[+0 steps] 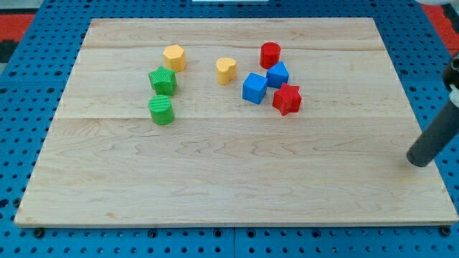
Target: Move the red star horizontal right to the green circle
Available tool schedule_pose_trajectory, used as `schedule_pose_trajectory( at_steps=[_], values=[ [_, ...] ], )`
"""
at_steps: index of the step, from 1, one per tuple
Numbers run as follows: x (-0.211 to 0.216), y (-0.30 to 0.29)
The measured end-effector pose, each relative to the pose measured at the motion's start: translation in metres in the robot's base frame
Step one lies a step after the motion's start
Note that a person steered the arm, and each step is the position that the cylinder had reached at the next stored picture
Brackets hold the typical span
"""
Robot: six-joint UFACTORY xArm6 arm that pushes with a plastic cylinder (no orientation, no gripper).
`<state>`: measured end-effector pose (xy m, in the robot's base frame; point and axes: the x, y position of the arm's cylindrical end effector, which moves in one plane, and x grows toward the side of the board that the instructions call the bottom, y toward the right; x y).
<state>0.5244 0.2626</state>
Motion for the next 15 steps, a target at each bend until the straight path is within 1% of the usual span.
schedule_pose_trajectory(
  at_steps=[2,3,5,7,8,9,10,11,12,14,15],
  values=[
    [-0.071,-0.109],
    [-0.089,-0.131],
    [-0.095,-0.187],
    [-0.087,-0.178],
    [-0.093,-0.168],
    [-0.111,-0.181],
    [-0.124,-0.206],
    [-0.127,-0.236],
    [-0.127,-0.249],
    [-0.083,-0.224],
    [-0.126,-0.224]
  ],
)
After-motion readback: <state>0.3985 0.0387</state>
